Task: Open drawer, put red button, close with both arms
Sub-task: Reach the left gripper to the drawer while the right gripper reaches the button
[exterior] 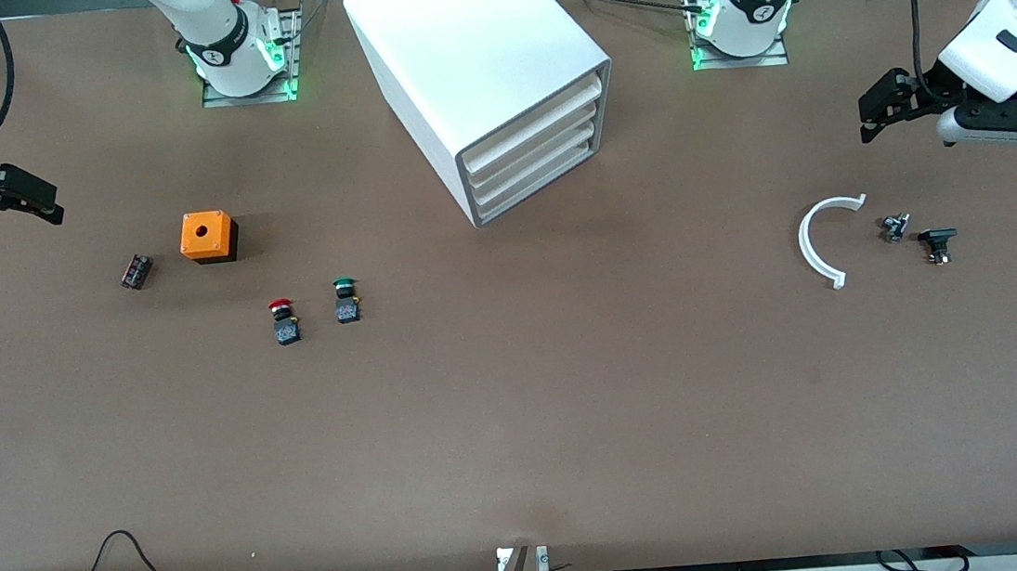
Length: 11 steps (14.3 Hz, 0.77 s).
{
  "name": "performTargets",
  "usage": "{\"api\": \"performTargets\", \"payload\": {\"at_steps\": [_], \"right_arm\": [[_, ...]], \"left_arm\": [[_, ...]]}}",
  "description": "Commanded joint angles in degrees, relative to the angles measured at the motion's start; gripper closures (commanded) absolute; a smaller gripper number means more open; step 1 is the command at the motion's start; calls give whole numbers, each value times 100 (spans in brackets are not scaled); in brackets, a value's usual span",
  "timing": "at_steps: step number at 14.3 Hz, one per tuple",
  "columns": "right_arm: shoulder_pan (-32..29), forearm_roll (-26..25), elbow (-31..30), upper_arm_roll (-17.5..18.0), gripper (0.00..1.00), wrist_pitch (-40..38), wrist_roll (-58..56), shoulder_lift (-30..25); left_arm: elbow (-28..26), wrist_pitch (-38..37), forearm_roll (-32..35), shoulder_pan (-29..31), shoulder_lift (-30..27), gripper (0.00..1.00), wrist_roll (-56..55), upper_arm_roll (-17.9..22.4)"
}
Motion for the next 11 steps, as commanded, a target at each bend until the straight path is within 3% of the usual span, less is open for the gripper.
{"api": "performTargets", "payload": {"at_steps": [1,11], "right_arm": [[-24,38,-54,4,0,-53,-76,-124],[3,38,-37,47,0,-53,-85,-115]], "left_arm": [[1,-24,-105,4,-55,0,195,-2],[105,-67,-96,-5,41,0,117,7]]}}
